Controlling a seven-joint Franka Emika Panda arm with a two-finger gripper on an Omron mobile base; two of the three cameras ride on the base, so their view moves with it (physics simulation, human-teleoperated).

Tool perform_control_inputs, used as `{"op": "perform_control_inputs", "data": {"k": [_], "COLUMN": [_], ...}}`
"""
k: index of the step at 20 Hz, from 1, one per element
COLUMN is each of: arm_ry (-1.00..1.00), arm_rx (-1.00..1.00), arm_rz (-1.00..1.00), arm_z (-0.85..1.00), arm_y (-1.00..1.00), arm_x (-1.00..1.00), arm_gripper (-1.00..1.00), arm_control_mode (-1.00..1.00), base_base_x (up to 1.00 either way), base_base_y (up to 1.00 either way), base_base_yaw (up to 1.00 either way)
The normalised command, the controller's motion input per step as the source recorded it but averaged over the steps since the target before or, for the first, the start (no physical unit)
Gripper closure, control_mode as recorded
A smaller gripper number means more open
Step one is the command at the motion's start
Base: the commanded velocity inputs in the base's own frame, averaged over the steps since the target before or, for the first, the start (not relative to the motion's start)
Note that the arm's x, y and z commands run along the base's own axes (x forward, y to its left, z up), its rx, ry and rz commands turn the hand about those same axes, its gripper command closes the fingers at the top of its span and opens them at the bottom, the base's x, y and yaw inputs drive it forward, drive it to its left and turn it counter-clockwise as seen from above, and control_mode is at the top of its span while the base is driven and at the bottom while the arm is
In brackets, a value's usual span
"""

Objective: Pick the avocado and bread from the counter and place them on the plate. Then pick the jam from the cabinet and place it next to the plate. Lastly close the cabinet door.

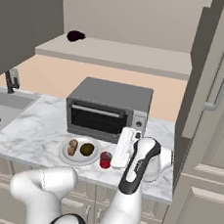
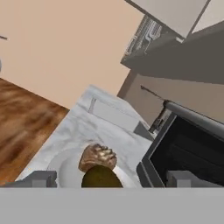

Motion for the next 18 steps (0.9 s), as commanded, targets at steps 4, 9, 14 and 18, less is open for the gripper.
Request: {"op": "perform_control_inputs", "data": {"k": [4, 9, 14, 18], "arm_ry": [-0.24, -0.24, -0.28, -0.26], "arm_rx": [0.0, 0.0, 0.0, 0.0], "arm_rz": [-0.21, -0.19, -0.11, -0.08], "arm_z": [0.53, 0.56, 0.52, 0.58], "arm_y": [0.06, 0.02, 0.0, 0.0], "arm_x": [-0.37, -0.37, -0.46, -0.54], "arm_gripper": [-1.0, -1.0, -1.0, -1.0], "arm_control_mode": [-1.0, -1.0, -1.0, -1.0], "base_base_x": [0.0, 0.0, 0.0, 0.0], "base_base_y": [0.0, 0.0, 0.0, 0.0], "base_base_yaw": [0.0, 0.0, 0.0, 0.0]}}
